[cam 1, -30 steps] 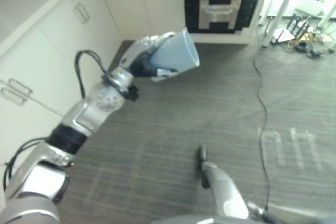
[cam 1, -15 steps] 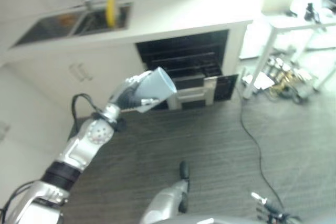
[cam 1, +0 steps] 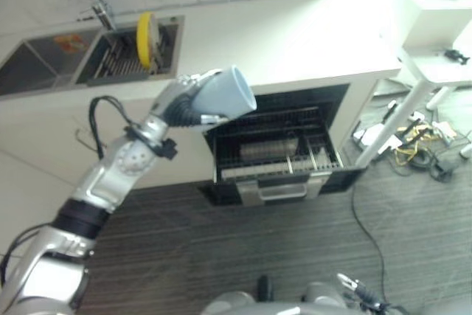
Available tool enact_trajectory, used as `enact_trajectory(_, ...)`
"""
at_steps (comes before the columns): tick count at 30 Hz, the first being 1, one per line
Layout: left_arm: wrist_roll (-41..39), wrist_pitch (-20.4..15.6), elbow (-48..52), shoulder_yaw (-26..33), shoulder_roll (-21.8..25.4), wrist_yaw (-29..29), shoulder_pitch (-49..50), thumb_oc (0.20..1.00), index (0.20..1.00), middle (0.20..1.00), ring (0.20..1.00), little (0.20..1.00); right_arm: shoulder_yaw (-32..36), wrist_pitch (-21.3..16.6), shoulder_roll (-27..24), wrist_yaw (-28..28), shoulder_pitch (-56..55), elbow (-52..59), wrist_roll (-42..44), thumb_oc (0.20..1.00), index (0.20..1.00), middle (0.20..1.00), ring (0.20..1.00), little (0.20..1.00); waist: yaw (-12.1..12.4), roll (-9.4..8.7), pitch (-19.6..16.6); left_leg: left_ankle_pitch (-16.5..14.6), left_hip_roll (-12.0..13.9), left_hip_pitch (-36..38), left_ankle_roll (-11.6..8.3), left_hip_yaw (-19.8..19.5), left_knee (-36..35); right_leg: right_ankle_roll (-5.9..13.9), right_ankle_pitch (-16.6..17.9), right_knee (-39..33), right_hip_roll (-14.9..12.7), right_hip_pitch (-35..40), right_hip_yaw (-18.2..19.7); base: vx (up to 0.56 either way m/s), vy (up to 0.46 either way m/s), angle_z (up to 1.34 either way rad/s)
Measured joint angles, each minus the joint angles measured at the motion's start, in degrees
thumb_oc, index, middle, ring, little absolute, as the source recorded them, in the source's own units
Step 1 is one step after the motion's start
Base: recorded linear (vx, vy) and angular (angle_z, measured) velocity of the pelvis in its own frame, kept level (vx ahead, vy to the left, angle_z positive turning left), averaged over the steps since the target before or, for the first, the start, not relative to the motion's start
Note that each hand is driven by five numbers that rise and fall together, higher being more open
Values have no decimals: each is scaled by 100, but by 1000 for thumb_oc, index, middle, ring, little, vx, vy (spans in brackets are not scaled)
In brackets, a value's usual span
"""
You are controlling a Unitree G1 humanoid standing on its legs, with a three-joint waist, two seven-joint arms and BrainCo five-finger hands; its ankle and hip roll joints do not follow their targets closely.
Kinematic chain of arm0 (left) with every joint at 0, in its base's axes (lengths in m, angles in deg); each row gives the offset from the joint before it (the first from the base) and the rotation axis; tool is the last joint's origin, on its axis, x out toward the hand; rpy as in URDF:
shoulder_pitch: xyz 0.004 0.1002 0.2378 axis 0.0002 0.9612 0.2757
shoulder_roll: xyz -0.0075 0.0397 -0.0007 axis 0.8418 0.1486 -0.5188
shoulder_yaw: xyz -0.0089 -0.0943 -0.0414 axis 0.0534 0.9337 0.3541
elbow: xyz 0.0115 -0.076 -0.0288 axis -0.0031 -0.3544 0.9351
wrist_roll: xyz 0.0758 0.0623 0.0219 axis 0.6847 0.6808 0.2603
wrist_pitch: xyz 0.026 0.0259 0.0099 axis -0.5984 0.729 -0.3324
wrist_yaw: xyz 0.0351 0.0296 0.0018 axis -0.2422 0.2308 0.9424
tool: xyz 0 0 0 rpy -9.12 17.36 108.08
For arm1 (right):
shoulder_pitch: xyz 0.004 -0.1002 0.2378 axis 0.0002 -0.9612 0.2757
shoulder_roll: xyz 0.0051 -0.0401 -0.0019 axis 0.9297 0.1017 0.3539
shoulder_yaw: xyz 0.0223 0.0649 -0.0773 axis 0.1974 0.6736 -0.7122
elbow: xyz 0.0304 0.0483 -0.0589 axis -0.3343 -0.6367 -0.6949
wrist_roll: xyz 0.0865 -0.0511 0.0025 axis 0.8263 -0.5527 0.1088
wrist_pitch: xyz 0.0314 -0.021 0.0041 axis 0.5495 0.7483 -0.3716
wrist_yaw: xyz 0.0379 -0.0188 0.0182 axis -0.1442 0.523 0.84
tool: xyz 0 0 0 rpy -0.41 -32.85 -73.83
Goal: Place the dishes in the dishwasher.
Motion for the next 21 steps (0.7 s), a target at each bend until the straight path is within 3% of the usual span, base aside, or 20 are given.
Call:
enact_trajectory(2,-1,15,24,-144,2,-7,-63,200,200,200,200,200,0,-22,-35,-64,10,-20,34,1000,1000,1000,1000,1000,25,12,6,-75,28,-15,-28,13,112,89,41,181,73,-64,129,20,95,-6)
enact_trajectory(4,-3,75,33,-154,7,-11,-161,200,200,200,200,200,2,-12,-61,-83,4,-16,52,1000,1000,1000,1000,1000,-40,9,16,-247,116,-16,17,17,251,194,103,933,133,-430,247,49,37,-18)
enact_trajectory(5,-3,198,62,-158,66,-11,-191,200,200,200,200,200,10,-7,-116,-81,19,1,51,1000,1000,1000,1000,1000,-69,54,62,-309,211,100,64,15,162,247,100,1674,70,-903,7,101,-76,-26)
enact_trajectory(7,-2,342,201,-154,59,-3,-211,200,200,200,200,200,10,21,-199,-77,-5,-10,45,1000,1000,1000,1000,1000,-83,64,119,-329,258,164,39,111,53,109,60,734,-56,-1143,-213,98,-144,-27)
enact_trajectory(8,2,361,205,-155,42,-3,-217,200,200,200,200,200,14,35,-216,-65,-12,-13,35,1000,1000,1000,1000,1000,-109,105,188,-385,287,175,-21,50,50,100,243,-102,-78,-1127,-232,60,-154,3)
enact_trajectory(9,3,400,185,-155,58,-2,-217,200,200,200,200,200,10,49,-198,-44,-18,-19,11,1000,1000,1000,1000,1000,-181,82,263,-364,290,235,-4,-7,53,187,658,-904,-157,-1073,-169,59,-205,24)
enact_trajectory(11,2,407,128,-154,58,1,-183,200,200,200,200,200,15,54,-197,-24,-58,-19,-69,1000,1000,1000,1000,1000,-188,43,297,-411,321,363,-97,-121,51,198,1099,-1142,-269,-1036,-196,46,-228,44)
enact_trajectory(13,1,412,175,-150,58,8,-112,200,200,200,200,200,-2,51,-179,34,-59,-12,-74,1000,1000,1000,1000,1000,-124,52,287,-483,461,494,-235,-239,26,230,1147,-1241,-168,-558,-421,34,-185,51)
enact_trajectory(14,-1,424,258,-102,45,28,-27,200,200,200,200,200,-15,52,-192,66,-41,-14,-106,1000,1000,1000,1000,1000,36,37,274,-551,563,557,-377,-322,10,-113,1376,-1571,0,-117,-541,29,-148,33)
enact_trajectory(15,1,444,317,-90,67,50,74,200,200,200,200,200,-20,39,-232,64,61,-2,-179,1000,1000,1000,1000,1000,73,117,266,-540,688,542,-545,-301,10,-326,1608,-1927,144,66,-639,28,-151,27)
enact_trajectory(18,-6,561,362,-88,59,51,153,200,200,200,200,200,-87,20,-250,51,274,26,-172,1000,1000,1000,1000,1000,83,124,240,-485,893,678,-681,26,53,-533,1764,-2568,407,596,-718,28,-149,6)
enact_trajectory(21,-189,585,587,-20,58,57,146,200,200,200,200,200,-224,22,-353,-15,299,115,-153,1000,1000,1000,1000,1000,57,194,197,-476,1056,723,-704,33,3,-631,1691,-2568,566,639,-778,23,-78,6)
